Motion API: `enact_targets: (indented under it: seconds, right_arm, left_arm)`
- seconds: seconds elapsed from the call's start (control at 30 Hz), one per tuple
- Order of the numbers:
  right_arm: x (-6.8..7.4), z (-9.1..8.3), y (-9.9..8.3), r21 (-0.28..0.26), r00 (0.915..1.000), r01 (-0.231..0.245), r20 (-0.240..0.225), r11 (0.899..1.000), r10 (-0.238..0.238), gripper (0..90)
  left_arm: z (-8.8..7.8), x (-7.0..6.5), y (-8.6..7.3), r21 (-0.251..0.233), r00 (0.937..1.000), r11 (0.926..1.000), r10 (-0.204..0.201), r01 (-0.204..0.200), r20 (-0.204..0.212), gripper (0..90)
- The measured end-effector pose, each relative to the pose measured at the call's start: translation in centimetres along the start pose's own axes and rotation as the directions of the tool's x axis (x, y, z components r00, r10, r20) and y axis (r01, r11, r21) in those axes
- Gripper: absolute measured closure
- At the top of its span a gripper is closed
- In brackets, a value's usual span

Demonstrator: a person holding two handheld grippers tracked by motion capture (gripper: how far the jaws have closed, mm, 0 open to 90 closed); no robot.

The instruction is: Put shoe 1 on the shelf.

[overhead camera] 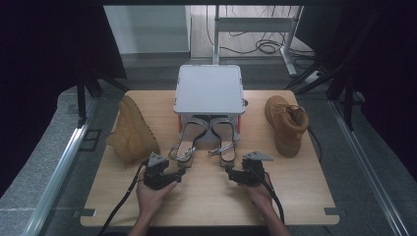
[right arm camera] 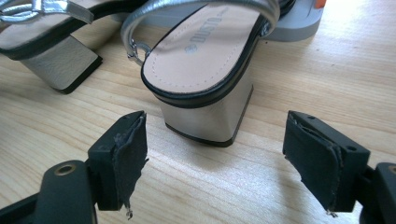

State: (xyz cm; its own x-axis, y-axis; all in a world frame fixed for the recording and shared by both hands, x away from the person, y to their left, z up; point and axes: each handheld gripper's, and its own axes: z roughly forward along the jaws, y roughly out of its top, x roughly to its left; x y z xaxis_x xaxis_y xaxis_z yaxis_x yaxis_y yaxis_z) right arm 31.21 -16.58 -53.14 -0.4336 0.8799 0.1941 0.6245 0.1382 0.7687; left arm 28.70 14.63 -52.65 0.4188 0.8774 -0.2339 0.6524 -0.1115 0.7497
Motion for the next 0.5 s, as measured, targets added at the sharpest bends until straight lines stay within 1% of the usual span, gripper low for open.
enact_targets:
  seconds: [0.03, 0.07, 0.1, 0.13, 0.2, 0.23, 0.27, 0.3, 0.33, 0.37, 0.4, 0.47, 0.5]
  right_arm:
    - [0.1, 0.3, 0.0, -0.010, 1.0000, 0.006, -0.001, 1.000, -0.006, 22.2]
    - [0.1, 0.3, 0.0, -0.010, 1.0000, 0.006, -0.001, 1.000, -0.006, 22.2]
    - [0.1, 0.4, 0.1, -0.014, 0.9999, 0.015, -0.001, 1.000, -0.015, 22.2]
    - [0.3, 0.7, 0.3, -0.016, 0.9997, 0.025, -0.004, 1.000, -0.026, 22.2]
    - [0.3, 0.9, 0.4, -0.017, 0.9995, 0.030, -0.004, 0.999, -0.030, 22.2]
    - [0.4, 1.1, 0.5, -0.017, 0.9994, 0.036, -0.004, 0.999, -0.036, 22.2]
    - [0.5, 1.5, 0.7, -0.026, 0.9987, 0.051, -0.007, 0.998, -0.051, 22.5]
    - [0.5, 1.5, 0.7, -0.026, 0.9987, 0.051, -0.007, 0.998, -0.051, 22.5]
    - [0.7, 1.8, 0.8, -0.029, 0.9974, 0.073, 0.005, 0.997, -0.073, 22.5]
    - [0.7, 1.8, 0.8, -0.029, 0.9974, 0.073, 0.005, 0.997, -0.073, 22.5]
    - [0.7, 2.1, 0.8, -0.022, 0.9971, 0.076, 0.010, 0.997, -0.076, 22.6]
    - [0.7, 2.3, 0.8, -0.021, 0.9971, 0.075, 0.012, 0.997, -0.075, 22.6]
    - [0.6, 2.4, 0.8, -0.021, 0.9972, 0.074, 0.012, 0.997, -0.074, 22.7]
  left_arm:
    - [0.7, -0.3, -0.2, 0.000, 1.0000, 1.0000, 0.003, -0.003, -0.006, 23.9]
    - [0.7, -0.3, -0.2, 0.000, 1.0000, 1.0000, 0.003, -0.003, -0.006, 24.0]
    - [1.1, -0.3, -0.2, 0.001, 0.9998, 1.0000, 0.001, -0.001, -0.019, 24.0]
    - [1.8, -0.1, -0.1, -0.002, 0.9997, 1.0000, -0.009, 0.009, -0.021, 24.3]
    - [2.1, 0.0, 0.0, 0.000, 0.9997, 0.9999, -0.012, 0.012, -0.023, 24.6]
    - [2.4, 0.0, 0.2, 0.004, 0.9996, 1.0000, -0.008, 0.008, -0.026, 24.6]
    - [2.8, -0.1, 0.5, 0.000, 0.9994, 1.0000, 0.006, -0.006, -0.033, 24.7]
    - [2.8, -0.1, 0.5, 0.000, 0.9994, 1.0000, 0.006, -0.006, -0.033, 24.7]
    - [3.3, -0.1, 0.8, 0.007, 0.9989, 0.9999, 0.010, -0.010, -0.046, 24.7]
    - [3.3, -0.1, 0.8, 0.007, 0.9989, 0.9999, 0.010, -0.010, -0.046, 24.7]
    - [3.8, -0.3, 1.0, 0.012, 0.9989, 0.9999, 0.008, -0.007, -0.046, 24.8]
    - [4.0, -0.3, 1.2, 0.008, 0.9988, 0.9999, 0.009, -0.009, -0.049, 24.8]
    - [4.2, -0.4, 1.4, 0.006, 0.9979, 0.9998, 0.019, -0.019, -0.062, 25.7]
